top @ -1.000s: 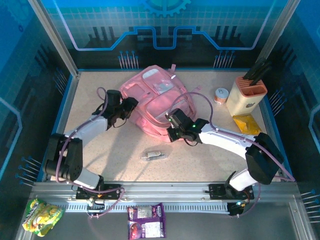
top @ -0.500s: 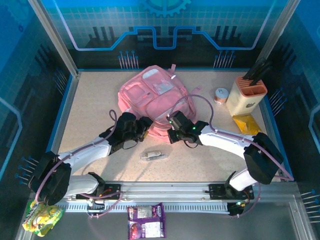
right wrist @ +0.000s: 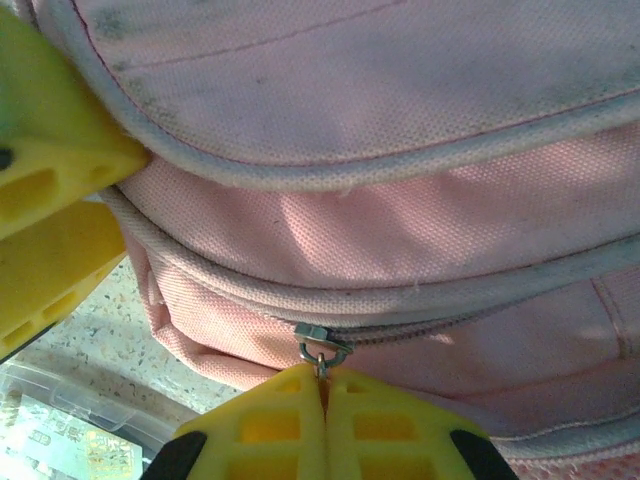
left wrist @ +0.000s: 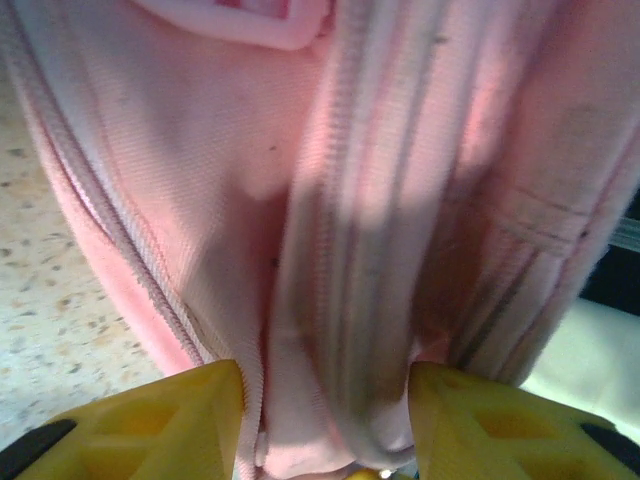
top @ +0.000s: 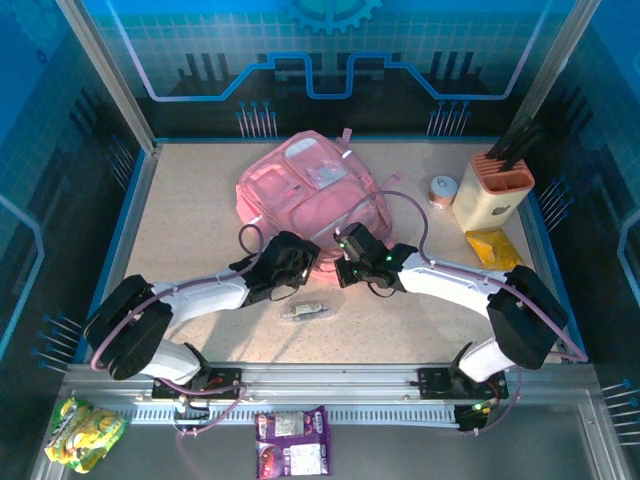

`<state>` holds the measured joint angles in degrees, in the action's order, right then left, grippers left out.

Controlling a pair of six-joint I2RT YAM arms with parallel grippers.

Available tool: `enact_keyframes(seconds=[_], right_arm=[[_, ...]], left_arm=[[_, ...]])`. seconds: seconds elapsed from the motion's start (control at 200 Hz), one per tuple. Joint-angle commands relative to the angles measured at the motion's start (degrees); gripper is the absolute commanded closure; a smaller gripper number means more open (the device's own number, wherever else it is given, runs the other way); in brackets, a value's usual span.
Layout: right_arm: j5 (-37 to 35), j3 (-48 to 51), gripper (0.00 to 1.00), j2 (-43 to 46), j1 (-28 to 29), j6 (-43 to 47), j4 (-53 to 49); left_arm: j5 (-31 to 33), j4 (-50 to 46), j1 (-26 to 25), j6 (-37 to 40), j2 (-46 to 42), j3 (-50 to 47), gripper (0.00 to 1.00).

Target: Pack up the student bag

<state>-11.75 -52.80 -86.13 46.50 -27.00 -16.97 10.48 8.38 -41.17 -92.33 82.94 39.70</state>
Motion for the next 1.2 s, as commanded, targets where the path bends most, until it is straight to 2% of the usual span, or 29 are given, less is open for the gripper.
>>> enact_keyframes(seconds=[0.0, 0.125, 0.185, 0.335, 0.55, 0.73, 0.8, 0.895, 0.995, 1.101, 1.196], right_arm=[[1.3, 0.5, 1.0, -0.5, 0.0, -0.8, 0.6], [1.1, 0.7, 1.0, -0.9, 0.0, -1.9, 1.0], [0.7, 0.4, 1.0, -1.4, -0.1, -1.7, 1.1], [-0.9, -0.8, 1.0, -2.1, -0.3, -1.5, -0.2], [-3.7, -0.3, 1.0, -0.4, -1.3, 0.5, -1.2], [-7.9, 1.4, 1.0, 1.1, -4.0, 2.8, -3.2], [-7.8, 2.0, 1.0, 1.8, -6.3, 3.7, -3.2], [-6.3, 2.1, 1.0, 2.6, -9.9, 4.6, -3.7], [-7.1, 1.7, 1.0, 2.9, -12.0, 6.6, -4.1], [-6.8, 0.0, 1.0, 3.2, -11.8, 10.4, -4.7], [-5.6, -1.5, 1.0, 3.9, -8.9, 13.4, -6.6]], left_arm=[[5.3, 0.3, -1.2, -1.2, 0.3, 2.8, 0.54], [7.8, -0.7, -2.2, -2.2, 0.9, 3.4, 0.54], [8.2, -0.1, -2.2, -2.0, 1.9, 4.1, 0.58], [8.3, 0.2, -2.2, -1.0, 3.5, 5.5, 0.75], [12.2, -6.2, -1.7, 3.1, 0.6, 5.7, 1.0], [11.7, -10.4, 1.6, 8.6, -4.7, 4.2, 1.0], [8.7, -10.5, 4.3, 12.4, -6.3, 3.7, 1.0], [0.5, -10.1, 9.6, 16.7, -7.2, 3.8, 1.0], [-2.4, -10.1, 13.3, 21.3, -8.9, 3.8, 1.0], [-6.2, -12.1, 17.6, 27.9, -9.4, 5.6, 1.0], [-11.7, -15.9, 23.6, 33.5, -8.1, 8.7, 1.0]])
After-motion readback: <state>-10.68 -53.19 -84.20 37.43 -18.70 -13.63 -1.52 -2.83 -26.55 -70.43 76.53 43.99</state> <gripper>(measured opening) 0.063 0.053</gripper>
